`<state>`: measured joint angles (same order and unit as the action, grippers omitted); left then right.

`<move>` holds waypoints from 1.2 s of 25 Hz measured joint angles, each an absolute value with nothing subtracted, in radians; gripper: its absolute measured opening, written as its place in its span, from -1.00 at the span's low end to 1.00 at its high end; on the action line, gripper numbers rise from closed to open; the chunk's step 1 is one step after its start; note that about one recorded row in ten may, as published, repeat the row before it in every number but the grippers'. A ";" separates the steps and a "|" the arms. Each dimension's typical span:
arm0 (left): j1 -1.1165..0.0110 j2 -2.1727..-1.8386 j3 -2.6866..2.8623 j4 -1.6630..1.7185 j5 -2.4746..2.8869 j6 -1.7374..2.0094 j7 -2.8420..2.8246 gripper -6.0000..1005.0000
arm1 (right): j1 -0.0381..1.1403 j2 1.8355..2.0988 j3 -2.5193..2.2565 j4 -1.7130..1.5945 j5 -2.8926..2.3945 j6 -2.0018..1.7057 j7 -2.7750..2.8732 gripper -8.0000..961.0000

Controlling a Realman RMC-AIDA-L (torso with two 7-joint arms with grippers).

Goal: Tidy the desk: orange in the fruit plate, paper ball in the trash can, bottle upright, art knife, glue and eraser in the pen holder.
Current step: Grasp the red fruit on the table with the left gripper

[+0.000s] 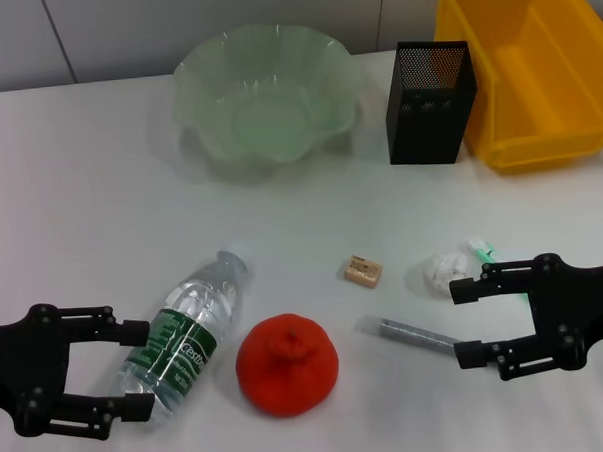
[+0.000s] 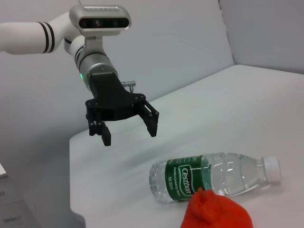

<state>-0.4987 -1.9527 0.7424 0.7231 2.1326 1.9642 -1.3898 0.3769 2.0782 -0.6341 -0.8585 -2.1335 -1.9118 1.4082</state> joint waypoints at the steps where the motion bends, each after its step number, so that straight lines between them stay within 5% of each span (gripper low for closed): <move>1: -0.499 -1.953 0.742 0.723 2.133 1.964 -1.390 0.61 | 0.378 2.078 -0.635 -0.858 -2.134 -1.912 1.408 0.62; 20: -0.495 -1.963 0.742 0.729 2.126 1.966 -1.399 0.58 | 0.377 2.076 -0.624 -0.863 -2.132 -1.913 1.420 0.62; 26: -0.482 -2.052 0.728 0.857 2.125 1.932 -1.391 0.57 | 0.379 2.068 -0.624 -0.869 -2.132 -1.916 1.451 0.62; 30: -0.474 -2.074 0.747 0.875 2.103 1.890 -1.353 0.57 | 0.382 2.066 -0.624 -0.882 -2.132 -1.917 1.466 0.62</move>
